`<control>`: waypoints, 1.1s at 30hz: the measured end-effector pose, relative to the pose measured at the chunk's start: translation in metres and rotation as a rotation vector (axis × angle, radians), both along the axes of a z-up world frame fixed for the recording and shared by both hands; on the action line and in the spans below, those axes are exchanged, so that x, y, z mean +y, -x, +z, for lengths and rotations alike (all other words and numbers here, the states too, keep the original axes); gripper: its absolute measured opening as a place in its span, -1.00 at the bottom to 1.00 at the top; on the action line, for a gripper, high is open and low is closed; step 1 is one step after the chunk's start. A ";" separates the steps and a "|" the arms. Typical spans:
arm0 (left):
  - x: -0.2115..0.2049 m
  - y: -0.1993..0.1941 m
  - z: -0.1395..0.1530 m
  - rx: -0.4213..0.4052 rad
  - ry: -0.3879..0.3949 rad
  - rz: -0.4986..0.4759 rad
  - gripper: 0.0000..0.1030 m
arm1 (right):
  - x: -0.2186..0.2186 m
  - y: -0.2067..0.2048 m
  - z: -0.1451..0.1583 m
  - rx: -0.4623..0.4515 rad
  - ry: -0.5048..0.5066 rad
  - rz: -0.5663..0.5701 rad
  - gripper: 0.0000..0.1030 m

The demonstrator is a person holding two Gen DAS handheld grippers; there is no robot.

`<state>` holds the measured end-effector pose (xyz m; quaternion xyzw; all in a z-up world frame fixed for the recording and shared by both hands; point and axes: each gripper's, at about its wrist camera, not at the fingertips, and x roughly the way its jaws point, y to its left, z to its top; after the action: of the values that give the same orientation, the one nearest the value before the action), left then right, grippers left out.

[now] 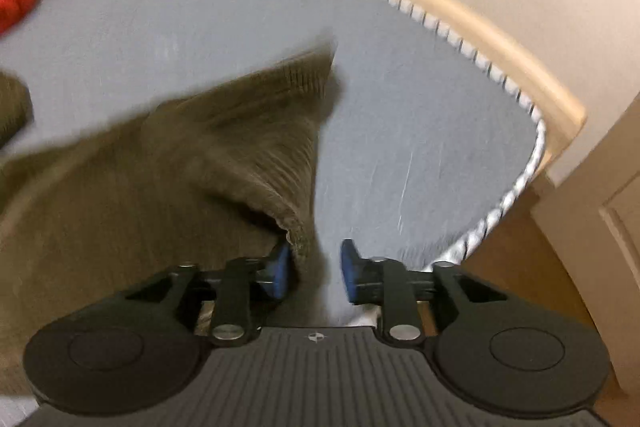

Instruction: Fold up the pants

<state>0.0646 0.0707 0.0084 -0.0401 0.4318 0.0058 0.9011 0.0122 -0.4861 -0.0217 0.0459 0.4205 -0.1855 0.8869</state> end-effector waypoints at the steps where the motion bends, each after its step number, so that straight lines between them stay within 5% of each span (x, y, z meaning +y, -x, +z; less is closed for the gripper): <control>1: 0.001 0.000 -0.001 0.002 -0.003 0.001 0.44 | -0.001 0.002 0.009 -0.046 0.024 -0.018 -0.09; 5: 0.007 -0.002 -0.006 0.010 -0.010 0.016 0.44 | -0.007 0.004 0.022 -0.178 0.033 -0.029 0.13; 13: 0.015 -0.007 -0.012 0.023 -0.025 0.037 0.45 | -0.035 -0.033 -0.027 -0.092 -0.021 -0.097 0.36; 14: 0.015 -0.007 -0.013 0.025 -0.026 0.039 0.45 | -0.039 -0.033 -0.030 -0.114 -0.057 -0.106 0.33; 15: 0.015 -0.008 -0.013 0.027 -0.025 0.040 0.45 | -0.045 -0.032 -0.031 -0.134 -0.103 -0.112 0.06; 16: 0.015 -0.008 -0.014 0.028 -0.025 0.042 0.45 | -0.052 -0.032 -0.034 -0.157 -0.163 -0.121 -0.63; 17: 0.016 -0.009 -0.014 0.029 -0.024 0.045 0.45 | -0.059 -0.029 -0.034 -0.187 -0.210 -0.163 -0.87; 20: 0.016 -0.011 -0.014 0.028 -0.024 0.047 0.45 | -0.078 -0.014 -0.032 -0.211 -0.228 -0.371 -0.85; 25: 0.014 -0.013 -0.014 0.031 -0.024 0.041 0.45 | -0.100 0.008 -0.061 -0.086 -0.354 -0.683 -0.75; 30: 0.013 -0.012 -0.017 0.043 -0.012 0.036 0.45 | -0.077 0.009 -0.035 -0.123 -0.095 -0.765 -0.50; 33: 0.017 -0.013 -0.021 0.056 -0.001 0.042 0.45 | -0.065 0.001 -0.029 -0.223 -0.150 -0.651 -0.48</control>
<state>0.0774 0.0882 -0.0124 -0.0485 0.4560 0.0263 0.8883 0.0109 -0.5514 -0.0502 0.2628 0.2969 -0.4209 0.8159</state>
